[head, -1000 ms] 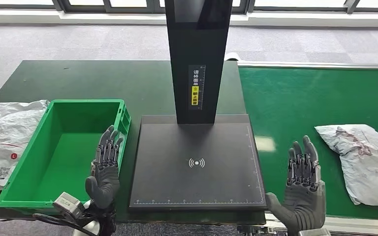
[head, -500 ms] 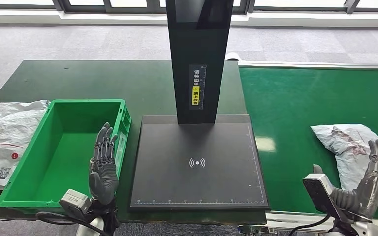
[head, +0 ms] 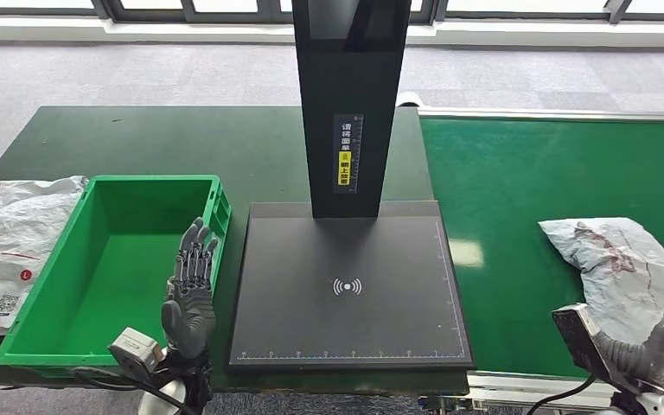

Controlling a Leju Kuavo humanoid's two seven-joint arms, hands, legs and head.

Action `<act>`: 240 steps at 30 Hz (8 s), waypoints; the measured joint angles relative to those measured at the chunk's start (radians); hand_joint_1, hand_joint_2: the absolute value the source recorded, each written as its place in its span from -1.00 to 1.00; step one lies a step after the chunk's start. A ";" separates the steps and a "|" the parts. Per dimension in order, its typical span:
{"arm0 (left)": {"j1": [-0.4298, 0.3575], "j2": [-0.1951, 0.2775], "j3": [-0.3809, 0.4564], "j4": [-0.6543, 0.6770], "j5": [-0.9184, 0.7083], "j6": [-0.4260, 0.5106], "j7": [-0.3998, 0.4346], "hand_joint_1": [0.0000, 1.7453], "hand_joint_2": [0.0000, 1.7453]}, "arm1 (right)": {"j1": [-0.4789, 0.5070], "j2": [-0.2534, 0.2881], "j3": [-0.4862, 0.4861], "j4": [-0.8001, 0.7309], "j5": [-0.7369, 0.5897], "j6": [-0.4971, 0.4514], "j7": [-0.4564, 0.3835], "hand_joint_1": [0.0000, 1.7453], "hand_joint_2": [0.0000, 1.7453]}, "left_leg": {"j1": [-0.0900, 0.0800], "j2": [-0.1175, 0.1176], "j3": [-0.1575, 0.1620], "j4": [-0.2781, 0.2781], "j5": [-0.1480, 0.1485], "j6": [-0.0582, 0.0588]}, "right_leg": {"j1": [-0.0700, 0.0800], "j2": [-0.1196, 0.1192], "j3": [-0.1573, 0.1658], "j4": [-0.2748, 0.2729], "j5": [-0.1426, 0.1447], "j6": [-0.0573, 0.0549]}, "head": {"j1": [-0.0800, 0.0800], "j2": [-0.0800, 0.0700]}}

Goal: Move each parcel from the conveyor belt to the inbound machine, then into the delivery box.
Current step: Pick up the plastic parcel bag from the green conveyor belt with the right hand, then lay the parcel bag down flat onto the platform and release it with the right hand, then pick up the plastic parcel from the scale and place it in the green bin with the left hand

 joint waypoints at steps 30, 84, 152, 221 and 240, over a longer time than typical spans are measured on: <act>-0.028 0.008 0.000 0.075 0.000 -0.017 0.009 -1.00 -1.00 | -0.304 -0.280 -0.062 0.717 0.107 0.020 0.093 -1.00 -1.00 | -0.004 0.000 0.000 0.000 0.002 0.004 | -0.004 0.000 0.000 0.000 0.001 0.002 | 0.000 0.000; -0.094 0.013 -0.004 0.189 -0.005 -0.021 0.031 -1.00 -1.00 | -0.411 -0.247 -0.013 0.985 0.046 0.225 0.073 1.00 1.00 | -0.004 0.001 0.002 0.000 0.002 0.005 | -0.004 0.001 0.004 -0.001 0.002 0.005 | 0.000 0.000; -0.046 -0.024 -0.003 0.098 0.128 0.128 0.006 -1.00 -1.00 | -0.345 0.149 0.667 0.626 -0.242 -0.107 -0.118 -0.99 1.00 | -0.003 -0.004 -0.004 0.000 0.005 0.005 | -0.003 -0.003 -0.001 0.000 0.002 0.005 | 0.000 0.000; -0.676 -0.091 -0.421 0.952 -0.503 0.295 0.392 -1.00 1.00 | -0.029 0.172 0.762 -0.108 -0.465 0.537 -0.286 -1.00 1.00 | -0.003 -0.003 -0.003 0.001 0.004 0.006 | -0.004 -0.002 0.000 0.000 0.003 0.006 | 0.000 0.000; -0.725 -0.079 -0.517 1.103 -0.651 0.299 0.429 1.00 1.00 | -0.041 0.138 0.765 -0.016 -0.477 0.545 -0.334 -1.00 1.00 | -0.003 -0.006 -0.003 0.001 0.004 0.006 | -0.003 -0.005 0.002 0.000 0.002 0.006 | 0.000 0.000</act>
